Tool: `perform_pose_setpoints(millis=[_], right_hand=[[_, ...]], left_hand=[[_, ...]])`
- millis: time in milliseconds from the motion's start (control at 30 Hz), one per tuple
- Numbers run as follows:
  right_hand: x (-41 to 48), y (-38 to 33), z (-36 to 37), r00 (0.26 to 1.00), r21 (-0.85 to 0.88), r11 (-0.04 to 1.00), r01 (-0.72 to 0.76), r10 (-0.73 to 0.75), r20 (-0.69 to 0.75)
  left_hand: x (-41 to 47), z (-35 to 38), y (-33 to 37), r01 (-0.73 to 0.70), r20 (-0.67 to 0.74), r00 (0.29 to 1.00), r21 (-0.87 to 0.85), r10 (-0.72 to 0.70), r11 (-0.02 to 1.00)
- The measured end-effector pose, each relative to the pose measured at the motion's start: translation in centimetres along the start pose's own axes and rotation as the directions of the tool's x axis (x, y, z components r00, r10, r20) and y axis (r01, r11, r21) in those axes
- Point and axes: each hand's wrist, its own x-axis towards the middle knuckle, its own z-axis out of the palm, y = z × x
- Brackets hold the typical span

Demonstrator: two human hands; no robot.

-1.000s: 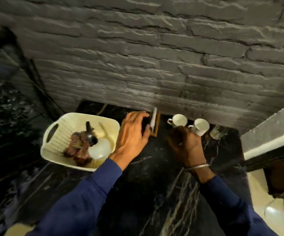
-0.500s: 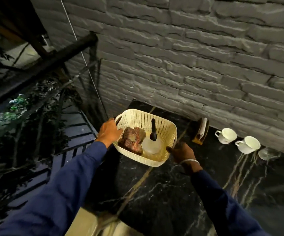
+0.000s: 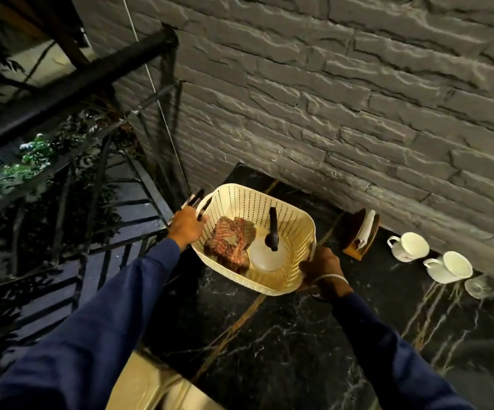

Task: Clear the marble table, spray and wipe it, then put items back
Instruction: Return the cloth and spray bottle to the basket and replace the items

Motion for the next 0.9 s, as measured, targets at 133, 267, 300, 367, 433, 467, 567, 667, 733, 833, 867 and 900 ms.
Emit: perform_pose_setpoints(millis=[133, 267, 300, 367, 433, 467, 567, 667, 733, 833, 867, 900], right_hand=[[-0.6, -1.0, 0.0, 0.998, -0.015, 0.998, 0.058, -0.058, -0.005], [-0.9, -3.3, 0.8, 0.978, -0.123, 0.973, 0.195, -0.185, 0.095], [-1.3, -4.4, 1.0, 0.971, -0.128, 0.967, 0.221, -0.205, 0.122], [-2.3, -6.7, 1.9, 0.954, -0.138, 0.956, 0.259, -0.230, 0.194], [-3.4, -9.0, 3.8, 0.917, -0.155, 0.927, 0.341, -0.292, 0.272], [-3.8, -10.2, 5.3, 0.888, -0.164, 0.902, 0.400, -0.337, 0.312], [-7.1, -13.9, 9.8, 0.807, -0.236, 0.802, 0.549, -0.436, 0.398], [-10.8, -16.9, 14.8, 0.691, -0.176, 0.716, 0.676, -0.532, 0.489], [-12.9, -18.5, 18.6, 0.625, -0.178, 0.654, 0.735, -0.552, 0.552], [-15.3, -20.2, 23.7, 0.546, -0.189, 0.572, 0.798, -0.555, 0.627], [-16.2, -20.6, 25.4, 0.528, -0.189, 0.557, 0.808, -0.543, 0.653], [-16.9, -21.0, 26.7, 0.530, -0.199, 0.559, 0.805, -0.527, 0.664]], left_hand=[[-2.6, -2.0, -0.4, 0.025, -0.048, 0.998, -0.079, -0.029, 0.997], [-6.6, -5.3, -3.3, 0.102, -0.120, 0.986, -0.115, -0.116, 0.988], [-7.6, -6.1, -4.4, 0.111, -0.135, 0.983, -0.124, -0.128, 0.986], [-10.1, -7.9, -7.3, 0.160, -0.160, 0.970, -0.142, -0.182, 0.977], [-13.4, -9.7, -10.7, 0.245, -0.186, 0.946, -0.133, -0.267, 0.960], [-15.3, -10.6, -12.7, 0.287, -0.205, 0.928, -0.135, -0.310, 0.948], [-21.2, -12.7, -17.7, 0.391, -0.250, 0.865, -0.207, -0.435, 0.897], [-26.8, -14.7, -22.2, 0.503, -0.272, 0.781, -0.260, -0.563, 0.824], [-30.2, -15.9, -24.9, 0.568, -0.307, 0.708, -0.288, -0.636, 0.771], [-34.3, -16.9, -28.2, 0.626, -0.342, 0.633, -0.301, -0.694, 0.719], [-35.5, -17.2, -29.2, 0.637, -0.347, 0.616, -0.309, -0.707, 0.706], [-36.3, -17.4, -30.2, 0.640, -0.351, 0.607, -0.316, -0.713, 0.700]])
